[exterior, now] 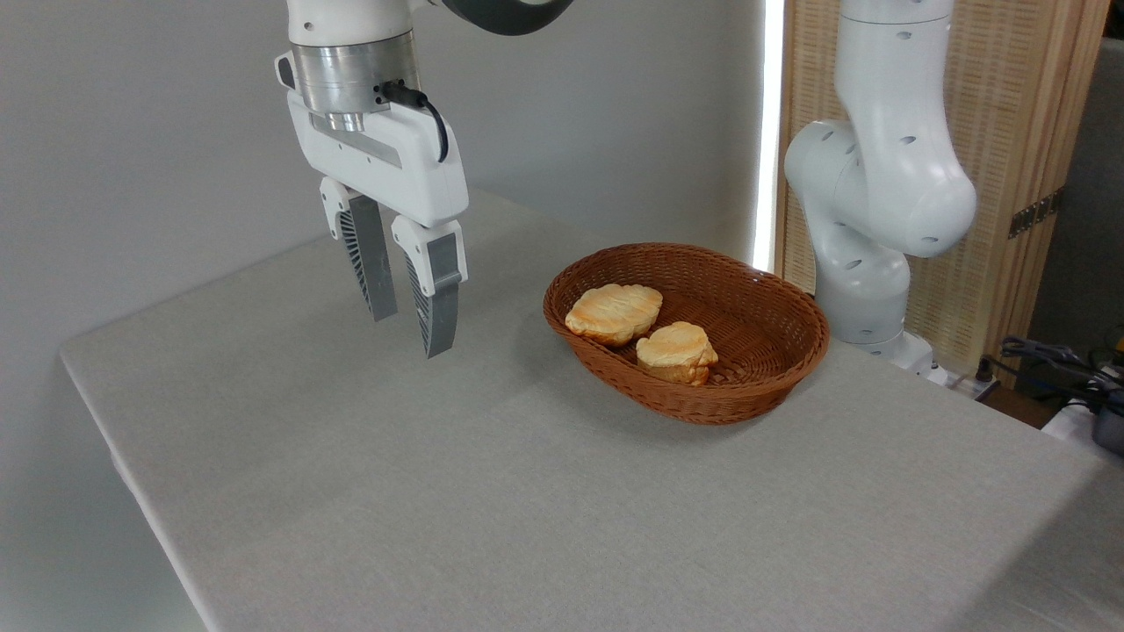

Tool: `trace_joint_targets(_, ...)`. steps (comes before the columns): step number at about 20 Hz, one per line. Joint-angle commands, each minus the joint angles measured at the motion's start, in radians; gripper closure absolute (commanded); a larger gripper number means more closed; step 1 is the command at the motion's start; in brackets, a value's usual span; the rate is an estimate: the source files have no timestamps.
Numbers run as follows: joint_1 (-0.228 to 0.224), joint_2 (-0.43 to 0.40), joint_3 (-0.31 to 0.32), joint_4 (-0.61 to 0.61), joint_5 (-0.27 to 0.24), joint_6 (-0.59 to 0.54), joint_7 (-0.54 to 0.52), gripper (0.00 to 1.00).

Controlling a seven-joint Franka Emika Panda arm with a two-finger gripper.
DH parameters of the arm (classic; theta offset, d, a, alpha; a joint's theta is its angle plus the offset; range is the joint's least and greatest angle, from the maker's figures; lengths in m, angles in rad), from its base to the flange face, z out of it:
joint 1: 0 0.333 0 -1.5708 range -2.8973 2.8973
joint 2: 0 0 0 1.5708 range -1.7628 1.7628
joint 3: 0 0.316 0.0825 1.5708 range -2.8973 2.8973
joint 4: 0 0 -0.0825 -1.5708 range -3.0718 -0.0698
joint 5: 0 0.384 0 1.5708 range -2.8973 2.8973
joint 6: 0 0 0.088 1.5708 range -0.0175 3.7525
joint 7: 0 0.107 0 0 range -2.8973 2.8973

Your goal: Put bread into the basket

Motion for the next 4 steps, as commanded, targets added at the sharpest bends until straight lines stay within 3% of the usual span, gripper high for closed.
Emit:
trace_joint_targets(1,-0.012,0.021,0.001,0.02,0.008,-0.004,-0.024,0.0)
trace_joint_targets(4,-0.013,0.021,0.001,0.02,0.008,-0.007,-0.021,0.0)
